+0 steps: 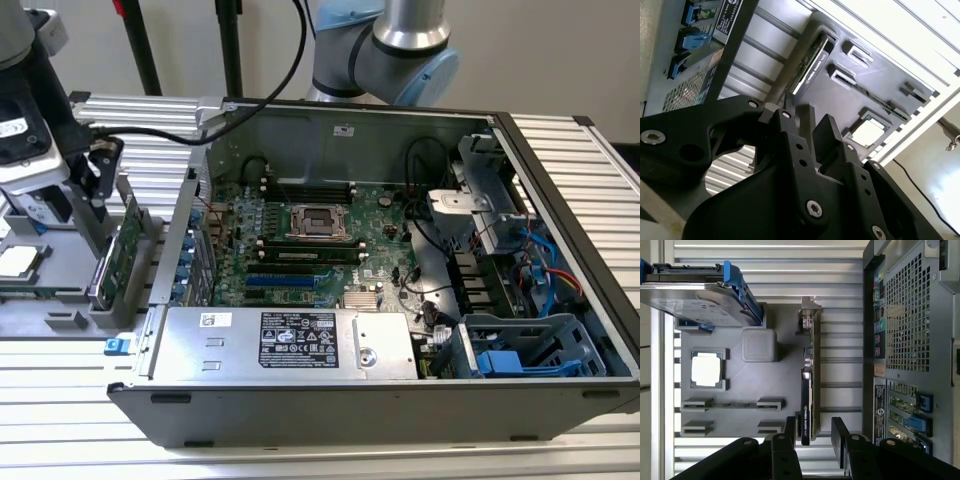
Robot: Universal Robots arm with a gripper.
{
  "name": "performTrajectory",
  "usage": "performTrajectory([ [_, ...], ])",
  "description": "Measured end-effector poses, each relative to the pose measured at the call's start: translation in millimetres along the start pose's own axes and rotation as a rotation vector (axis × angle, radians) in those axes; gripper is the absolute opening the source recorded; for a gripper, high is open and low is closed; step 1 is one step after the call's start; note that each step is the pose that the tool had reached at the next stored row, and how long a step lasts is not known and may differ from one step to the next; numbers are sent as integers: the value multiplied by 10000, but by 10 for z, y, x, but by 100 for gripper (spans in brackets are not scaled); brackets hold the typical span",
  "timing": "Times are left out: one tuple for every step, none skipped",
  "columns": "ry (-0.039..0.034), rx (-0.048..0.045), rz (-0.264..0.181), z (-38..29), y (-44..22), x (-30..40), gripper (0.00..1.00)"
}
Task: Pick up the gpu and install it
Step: 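Pick up the gpu and move the gpu toward the slot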
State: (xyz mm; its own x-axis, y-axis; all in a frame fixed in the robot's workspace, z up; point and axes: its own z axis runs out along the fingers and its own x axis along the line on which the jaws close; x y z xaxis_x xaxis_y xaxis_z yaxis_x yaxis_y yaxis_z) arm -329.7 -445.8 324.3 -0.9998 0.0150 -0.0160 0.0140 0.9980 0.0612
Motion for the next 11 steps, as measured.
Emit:
performTrajectory([
  [0, 0, 0, 5, 0, 0, 100],
  [2, 0, 0, 10, -1, 0, 100],
  [2, 0, 0, 16, -1, 0, 100],
  [3, -1, 0, 22, -1, 0, 100],
  [5, 0, 1, 28, -2, 1, 100],
  [5, -1, 0, 35, -2, 1, 100],
  [7, 0, 1, 42, -3, 1, 100],
  [8, 0, 0, 50, -3, 1, 100],
  [9, 0, 1, 57, -3, 1, 100],
  [10, 0, 1, 65, -4, 1, 100],
  [11, -1, 1, 74, -4, 1, 100],
])
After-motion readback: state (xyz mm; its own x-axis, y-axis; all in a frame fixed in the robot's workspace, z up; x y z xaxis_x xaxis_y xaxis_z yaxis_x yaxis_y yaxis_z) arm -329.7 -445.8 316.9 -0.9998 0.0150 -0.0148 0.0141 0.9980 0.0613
